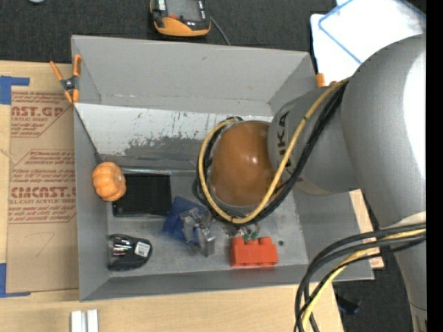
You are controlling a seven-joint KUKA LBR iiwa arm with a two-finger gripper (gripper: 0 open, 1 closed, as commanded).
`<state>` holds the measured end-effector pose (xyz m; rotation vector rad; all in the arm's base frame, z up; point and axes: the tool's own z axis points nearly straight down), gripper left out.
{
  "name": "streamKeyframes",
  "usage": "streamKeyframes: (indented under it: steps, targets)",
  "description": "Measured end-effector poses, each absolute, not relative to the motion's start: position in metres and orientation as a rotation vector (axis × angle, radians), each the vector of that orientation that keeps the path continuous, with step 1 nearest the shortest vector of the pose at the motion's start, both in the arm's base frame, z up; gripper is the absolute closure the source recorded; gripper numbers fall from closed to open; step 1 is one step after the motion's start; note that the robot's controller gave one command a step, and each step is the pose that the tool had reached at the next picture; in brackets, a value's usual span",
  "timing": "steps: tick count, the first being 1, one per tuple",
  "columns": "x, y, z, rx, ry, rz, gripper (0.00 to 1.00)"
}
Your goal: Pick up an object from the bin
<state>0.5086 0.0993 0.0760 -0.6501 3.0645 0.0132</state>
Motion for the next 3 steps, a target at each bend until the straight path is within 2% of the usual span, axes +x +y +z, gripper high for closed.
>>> streamKeyframes:
  steps: [1, 2, 3]
  targets:
    - [0.487, 0.093, 0.073, -0.739, 3.031, 0.014, 1.0]
    - [0.505, 0.091, 0.074, -0.651, 3.053, 0.017, 1.0]
    - [0.505, 0.091, 0.074, -0.651, 3.052, 0.017, 1.0]
